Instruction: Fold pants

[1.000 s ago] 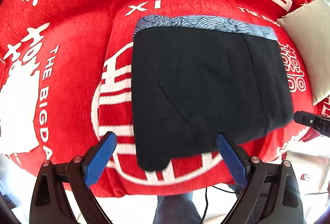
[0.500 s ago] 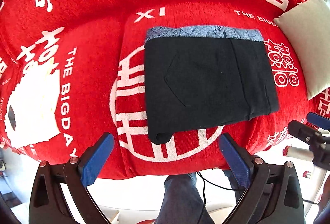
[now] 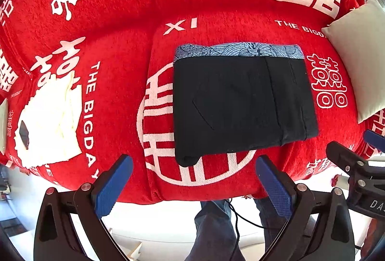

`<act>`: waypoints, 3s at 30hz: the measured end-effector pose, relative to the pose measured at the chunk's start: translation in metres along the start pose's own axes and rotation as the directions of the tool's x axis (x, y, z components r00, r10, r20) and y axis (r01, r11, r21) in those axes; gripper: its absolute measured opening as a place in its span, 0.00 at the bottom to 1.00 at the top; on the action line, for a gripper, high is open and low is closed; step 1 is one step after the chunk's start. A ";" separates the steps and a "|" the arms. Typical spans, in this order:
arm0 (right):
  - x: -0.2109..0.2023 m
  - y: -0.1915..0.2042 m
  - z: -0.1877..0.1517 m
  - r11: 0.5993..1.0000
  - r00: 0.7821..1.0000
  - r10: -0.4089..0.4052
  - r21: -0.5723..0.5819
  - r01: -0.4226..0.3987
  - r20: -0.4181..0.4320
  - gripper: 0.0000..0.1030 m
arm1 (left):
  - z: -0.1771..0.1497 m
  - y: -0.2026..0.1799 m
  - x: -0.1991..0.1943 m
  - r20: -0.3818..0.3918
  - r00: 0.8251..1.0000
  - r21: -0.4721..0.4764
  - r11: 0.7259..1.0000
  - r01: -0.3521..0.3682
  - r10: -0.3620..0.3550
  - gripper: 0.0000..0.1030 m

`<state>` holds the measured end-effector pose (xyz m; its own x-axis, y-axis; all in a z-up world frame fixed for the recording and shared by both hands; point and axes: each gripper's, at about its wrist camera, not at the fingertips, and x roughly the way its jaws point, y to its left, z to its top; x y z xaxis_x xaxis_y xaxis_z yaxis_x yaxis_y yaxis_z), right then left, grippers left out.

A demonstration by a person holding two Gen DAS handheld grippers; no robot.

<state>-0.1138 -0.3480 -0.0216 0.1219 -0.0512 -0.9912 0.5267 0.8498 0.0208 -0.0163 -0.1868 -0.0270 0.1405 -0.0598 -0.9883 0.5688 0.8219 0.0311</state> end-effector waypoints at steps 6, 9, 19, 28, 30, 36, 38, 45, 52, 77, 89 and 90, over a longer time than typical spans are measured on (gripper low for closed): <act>0.000 0.004 0.001 1.000 1.000 -0.004 -0.019 0.004 -0.003 1.00 | -0.004 -0.005 0.000 -0.013 1.000 0.015 1.000 -0.012 0.013 0.99; 0.000 0.004 0.001 1.000 1.000 0.000 -0.018 0.000 -0.007 1.00 | -0.006 -0.005 0.001 -0.020 1.000 0.017 1.000 -0.011 0.012 0.99; -0.002 0.001 0.001 1.000 1.000 -0.011 -0.008 0.011 -0.005 1.00 | -0.008 -0.004 -0.001 -0.019 1.000 0.011 1.000 -0.008 0.008 0.99; -0.005 0.006 0.001 1.000 1.000 -0.013 -0.017 0.013 0.004 1.00 | -0.008 -0.003 -0.003 -0.011 1.000 0.012 1.000 -0.009 0.009 0.99; -0.006 0.007 0.002 1.000 1.000 -0.014 -0.020 0.014 0.008 1.00 | -0.008 -0.003 -0.004 -0.010 1.000 0.015 1.000 -0.007 0.007 0.99; -0.008 0.007 0.002 1.000 1.000 -0.016 -0.017 0.017 0.012 1.00 | -0.007 -0.003 -0.005 -0.005 1.000 0.020 1.000 -0.004 0.004 0.99; -0.008 0.007 0.002 1.000 1.000 -0.020 -0.018 0.020 0.012 1.00 | -0.007 -0.003 -0.005 -0.006 1.000 0.023 1.000 -0.004 0.004 0.99; -0.010 0.008 0.004 0.999 0.999 -0.029 -0.019 0.030 0.017 1.00 | -0.007 -0.002 -0.004 -0.001 1.000 0.025 1.000 0.000 0.000 0.99; -0.012 0.013 0.004 0.999 0.999 -0.043 -0.020 0.043 0.022 1.00 | -0.006 0.001 -0.003 0.004 1.000 0.029 1.000 0.002 -0.002 0.99; -0.016 0.015 -0.001 0.996 0.995 -0.094 0.016 0.093 0.037 1.00 | -0.007 0.011 -0.001 0.025 0.999 0.029 0.999 0.025 -0.026 0.99; -0.011 0.013 0.013 0.997 0.996 -0.080 -0.007 0.080 0.034 1.00 | 0.000 0.004 0.000 0.043 0.998 0.023 0.999 0.041 -0.042 0.99; -0.010 0.013 0.013 0.997 0.996 -0.077 -0.011 0.078 0.032 1.00 | 0.001 0.004 0.000 0.046 0.998 0.019 0.999 0.046 -0.046 0.99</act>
<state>-0.0968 -0.3435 -0.0098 0.1075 -0.1335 -0.9852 0.5254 0.8489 -0.0577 -0.0139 -0.1840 -0.0263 0.1509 -0.1237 -0.9808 0.5895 0.8077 -0.0112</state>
